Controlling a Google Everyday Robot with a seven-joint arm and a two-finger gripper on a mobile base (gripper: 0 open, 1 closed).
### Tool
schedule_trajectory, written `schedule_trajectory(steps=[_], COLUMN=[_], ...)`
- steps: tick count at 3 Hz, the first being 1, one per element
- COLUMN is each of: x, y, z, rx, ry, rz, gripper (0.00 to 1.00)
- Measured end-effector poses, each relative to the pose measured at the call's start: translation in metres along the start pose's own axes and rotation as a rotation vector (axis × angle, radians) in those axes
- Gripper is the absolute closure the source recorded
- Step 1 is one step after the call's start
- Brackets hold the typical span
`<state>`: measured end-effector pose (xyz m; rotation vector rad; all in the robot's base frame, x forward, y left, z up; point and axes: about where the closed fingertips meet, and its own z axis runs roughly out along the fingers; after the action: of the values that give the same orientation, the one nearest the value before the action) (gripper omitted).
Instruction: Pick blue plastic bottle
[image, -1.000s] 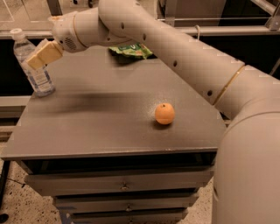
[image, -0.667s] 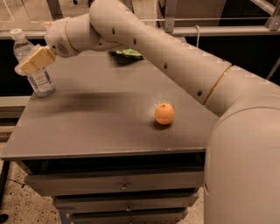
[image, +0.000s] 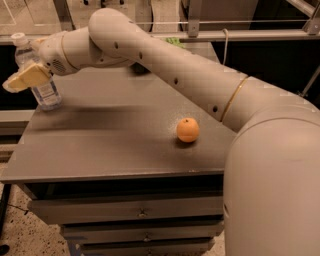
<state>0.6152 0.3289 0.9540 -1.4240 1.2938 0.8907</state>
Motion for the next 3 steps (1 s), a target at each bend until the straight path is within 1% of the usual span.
schedule_trajectory(steps=[1, 2, 3], x=[0.003, 0.004, -0.015], y=[0.002, -0.001, -0.008], z=[0.002, -0.008, -0.041], rx=[0.002, 0.026, 0.073], ry=[-0.004, -0.015, -0.049], rz=[0.008, 0.027, 0.036], gripper=[0.40, 0.64, 0.87])
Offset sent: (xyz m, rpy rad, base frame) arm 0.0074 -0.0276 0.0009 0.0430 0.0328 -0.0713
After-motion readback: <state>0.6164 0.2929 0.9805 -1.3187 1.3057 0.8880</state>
